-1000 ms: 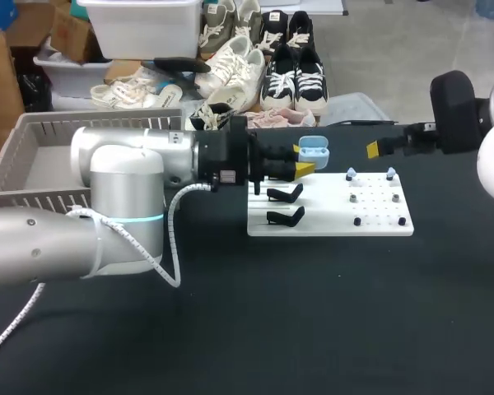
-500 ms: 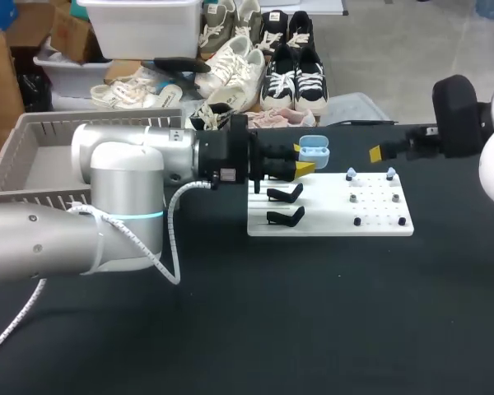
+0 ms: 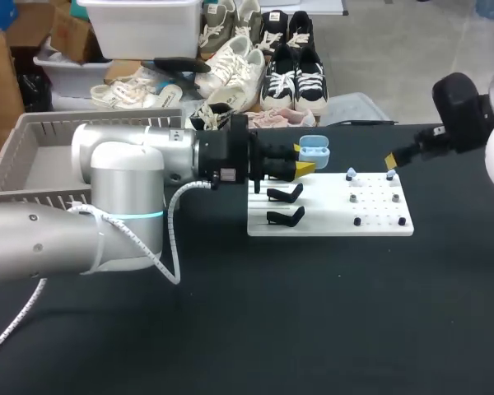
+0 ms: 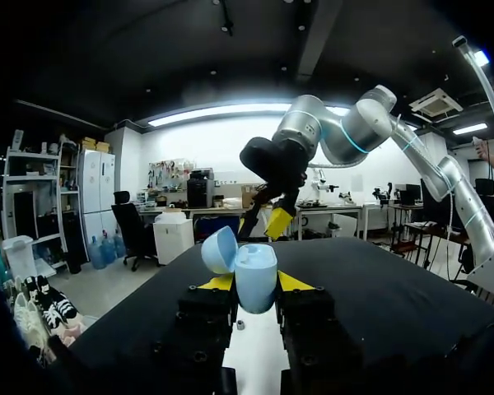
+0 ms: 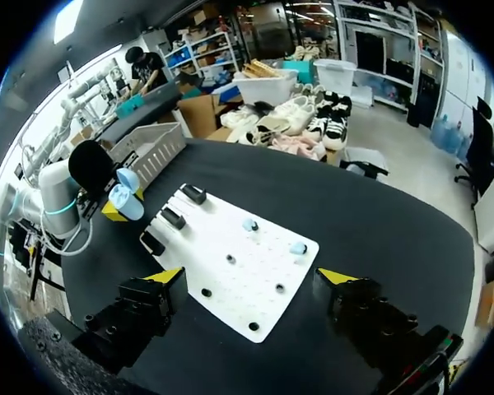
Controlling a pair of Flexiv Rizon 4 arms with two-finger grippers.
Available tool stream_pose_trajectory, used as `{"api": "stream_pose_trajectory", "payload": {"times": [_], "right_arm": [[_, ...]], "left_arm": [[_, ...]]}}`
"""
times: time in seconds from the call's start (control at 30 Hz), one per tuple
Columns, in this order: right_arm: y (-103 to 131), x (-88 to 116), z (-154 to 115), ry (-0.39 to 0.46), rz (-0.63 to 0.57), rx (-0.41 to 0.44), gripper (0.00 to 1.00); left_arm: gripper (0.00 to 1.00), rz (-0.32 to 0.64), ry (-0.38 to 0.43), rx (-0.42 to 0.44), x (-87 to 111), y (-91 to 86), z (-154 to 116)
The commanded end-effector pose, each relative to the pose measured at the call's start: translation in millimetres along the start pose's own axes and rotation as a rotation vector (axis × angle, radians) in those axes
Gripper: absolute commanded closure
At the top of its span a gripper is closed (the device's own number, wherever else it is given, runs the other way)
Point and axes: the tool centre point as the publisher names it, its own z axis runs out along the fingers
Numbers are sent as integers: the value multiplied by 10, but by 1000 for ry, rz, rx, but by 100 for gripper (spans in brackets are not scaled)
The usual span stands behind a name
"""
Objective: Pick up each earbud case from the left stands, insert the matching earbuds, close the lid, and place the case in the box.
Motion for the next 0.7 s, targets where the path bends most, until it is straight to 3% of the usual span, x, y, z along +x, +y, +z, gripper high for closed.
{"api": "stream_pose_trajectory", "payload": {"times": [0.03, 0.23, 0.7], "right_arm": [[-109, -20, 48, 74, -50, 45, 0], [-235, 27, 143, 182, -118, 146, 0], [-283, 197, 502, 307, -167, 216, 0]], "left_arm": [[100, 0, -2, 2, 8, 14, 2], [100, 0, -2, 2, 8, 14, 2], [100, 0, -2, 2, 8, 14, 2]]}}
